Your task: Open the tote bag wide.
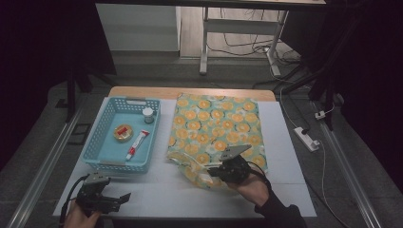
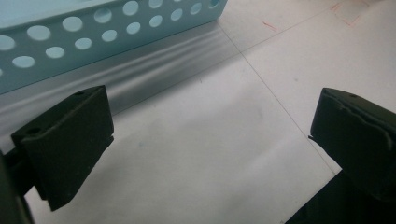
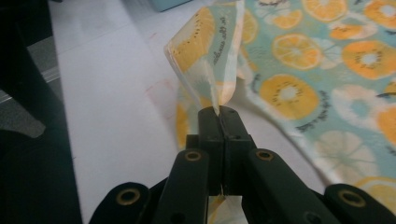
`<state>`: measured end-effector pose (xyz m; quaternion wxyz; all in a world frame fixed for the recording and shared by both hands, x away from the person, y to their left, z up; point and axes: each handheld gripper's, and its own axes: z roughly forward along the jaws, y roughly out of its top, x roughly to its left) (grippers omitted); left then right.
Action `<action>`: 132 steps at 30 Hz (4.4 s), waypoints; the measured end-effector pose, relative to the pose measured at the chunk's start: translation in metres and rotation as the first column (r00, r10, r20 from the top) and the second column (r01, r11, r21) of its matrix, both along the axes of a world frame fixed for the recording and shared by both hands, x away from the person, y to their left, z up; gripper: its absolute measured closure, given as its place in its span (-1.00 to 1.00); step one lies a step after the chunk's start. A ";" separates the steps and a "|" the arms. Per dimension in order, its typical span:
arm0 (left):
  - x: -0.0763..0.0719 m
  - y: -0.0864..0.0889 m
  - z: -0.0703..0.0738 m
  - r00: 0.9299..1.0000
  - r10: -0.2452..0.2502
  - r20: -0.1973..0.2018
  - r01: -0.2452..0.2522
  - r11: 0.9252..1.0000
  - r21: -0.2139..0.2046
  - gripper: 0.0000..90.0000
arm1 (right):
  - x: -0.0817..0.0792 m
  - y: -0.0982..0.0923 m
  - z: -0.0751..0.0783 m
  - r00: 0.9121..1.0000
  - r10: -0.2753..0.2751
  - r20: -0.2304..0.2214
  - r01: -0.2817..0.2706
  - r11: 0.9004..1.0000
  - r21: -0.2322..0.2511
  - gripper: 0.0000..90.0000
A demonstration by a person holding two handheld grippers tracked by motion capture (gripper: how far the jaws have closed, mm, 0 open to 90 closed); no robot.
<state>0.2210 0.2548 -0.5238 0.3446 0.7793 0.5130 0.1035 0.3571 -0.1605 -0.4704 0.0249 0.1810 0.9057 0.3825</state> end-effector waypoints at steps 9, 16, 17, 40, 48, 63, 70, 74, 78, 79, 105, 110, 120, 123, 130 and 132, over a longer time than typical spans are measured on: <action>0.000 0.000 0.000 1.000 0.003 -0.002 -0.003 1.000 -0.003 -1.00 | 0.030 0.000 0.010 0.999 -0.047 0.024 0.048 0.999 -0.008 0.99; 0.000 0.001 0.000 1.000 0.005 -0.003 -0.005 1.000 -0.006 -1.00 | 0.054 0.002 0.013 0.998 -0.065 0.016 0.065 0.998 -0.004 0.99; 0.000 0.001 0.000 1.000 0.005 -0.003 -0.005 1.000 -0.006 -1.00 | 0.062 0.003 0.013 0.998 -0.068 0.014 0.069 0.998 -0.008 0.99; 0.001 0.002 -0.001 1.000 0.006 -0.008 -0.006 1.000 -0.014 -1.00 | 0.151 0.008 0.002 0.984 -0.181 0.005 0.181 0.984 0.000 0.99; 0.001 0.002 -0.001 1.000 0.005 -0.012 -0.005 1.000 -0.015 -1.00 | 0.175 0.011 -0.005 0.977 -0.211 0.013 0.211 0.978 0.010 0.99; 0.001 0.002 -0.001 1.000 0.005 -0.012 -0.005 1.000 -0.017 -1.00 | 0.201 0.024 -0.023 0.971 -0.235 0.046 0.236 0.972 -0.009 0.99; 0.001 0.002 -0.001 1.000 0.004 -0.011 -0.005 1.000 -0.017 -1.00 | 0.209 0.029 -0.039 0.962 -0.263 0.070 0.268 0.960 -0.082 0.99; 0.001 0.002 -0.001 1.000 0.005 -0.009 -0.005 1.000 -0.015 -1.00 | 0.211 0.026 -0.045 0.961 -0.271 0.052 0.275 0.956 -0.101 0.96; 0.001 0.002 -0.001 1.000 0.005 -0.008 -0.005 1.000 -0.015 -1.00 | 0.210 0.025 -0.045 0.960 -0.276 0.052 0.280 0.954 -0.108 0.83; 0.001 0.002 -0.001 1.000 0.004 -0.007 -0.005 1.000 -0.015 -1.00 | 0.210 0.024 -0.044 0.958 -0.281 0.056 0.285 0.952 -0.109 0.74; 0.000 0.002 0.000 1.000 0.008 -0.002 -0.008 1.000 -0.016 -1.00 | 0.178 0.015 -0.011 0.969 -0.245 0.033 0.246 0.969 -0.033 -0.21; 0.000 0.002 0.000 1.000 0.007 -0.002 -0.007 1.000 -0.017 -1.00 | 0.167 0.014 -0.008 0.974 -0.226 0.027 0.227 0.973 -0.040 -0.40; 0.000 0.002 0.000 1.000 0.005 -0.001 -0.005 1.000 -0.015 -1.00 | 0.132 0.017 -0.002 0.980 -0.195 0.032 0.197 0.978 -0.070 -0.85; 0.000 0.002 0.000 1.000 0.005 -0.002 -0.005 1.000 -0.015 -1.00 | 0.120 0.020 0.001 0.984 -0.174 0.027 0.175 0.982 -0.069 -0.90; 0.000 0.002 0.000 1.000 0.004 -0.001 -0.004 1.000 -0.013 -1.00 | 0.092 0.030 -0.001 0.990 -0.138 0.031 0.140 0.987 -0.080 -1.00; 0.000 0.002 0.000 1.000 0.005 0.001 -0.005 1.000 -0.013 -1.00 | 0.086 0.036 -0.006 0.992 -0.123 0.034 0.126 0.987 -0.099 -1.00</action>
